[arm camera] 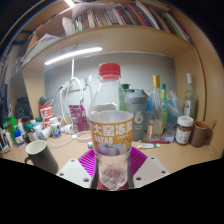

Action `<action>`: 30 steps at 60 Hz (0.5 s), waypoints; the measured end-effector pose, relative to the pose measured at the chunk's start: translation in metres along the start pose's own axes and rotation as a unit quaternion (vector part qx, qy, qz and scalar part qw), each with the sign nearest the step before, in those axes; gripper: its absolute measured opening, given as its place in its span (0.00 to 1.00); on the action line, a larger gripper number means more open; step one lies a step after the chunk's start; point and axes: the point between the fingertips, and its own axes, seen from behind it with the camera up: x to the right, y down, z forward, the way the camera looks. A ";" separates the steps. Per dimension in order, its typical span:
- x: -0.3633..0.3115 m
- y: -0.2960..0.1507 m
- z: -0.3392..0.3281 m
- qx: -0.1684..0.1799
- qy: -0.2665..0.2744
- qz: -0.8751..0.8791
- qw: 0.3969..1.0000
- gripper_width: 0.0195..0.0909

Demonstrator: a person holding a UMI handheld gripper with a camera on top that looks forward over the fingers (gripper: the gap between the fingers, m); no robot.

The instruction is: Pour water

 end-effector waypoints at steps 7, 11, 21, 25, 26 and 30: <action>-0.005 -0.002 -0.008 0.016 -0.007 -0.015 1.000 0.30; -0.004 -0.002 -0.003 0.017 -0.005 -0.016 1.000 0.30; -0.005 0.004 -0.003 -0.028 -0.003 -0.031 0.999 0.48; -0.008 0.011 -0.008 -0.058 -0.010 -0.041 0.997 0.67; -0.009 0.013 -0.010 -0.064 -0.012 -0.040 0.997 0.74; -0.007 0.016 -0.019 -0.084 -0.006 -0.025 0.996 0.92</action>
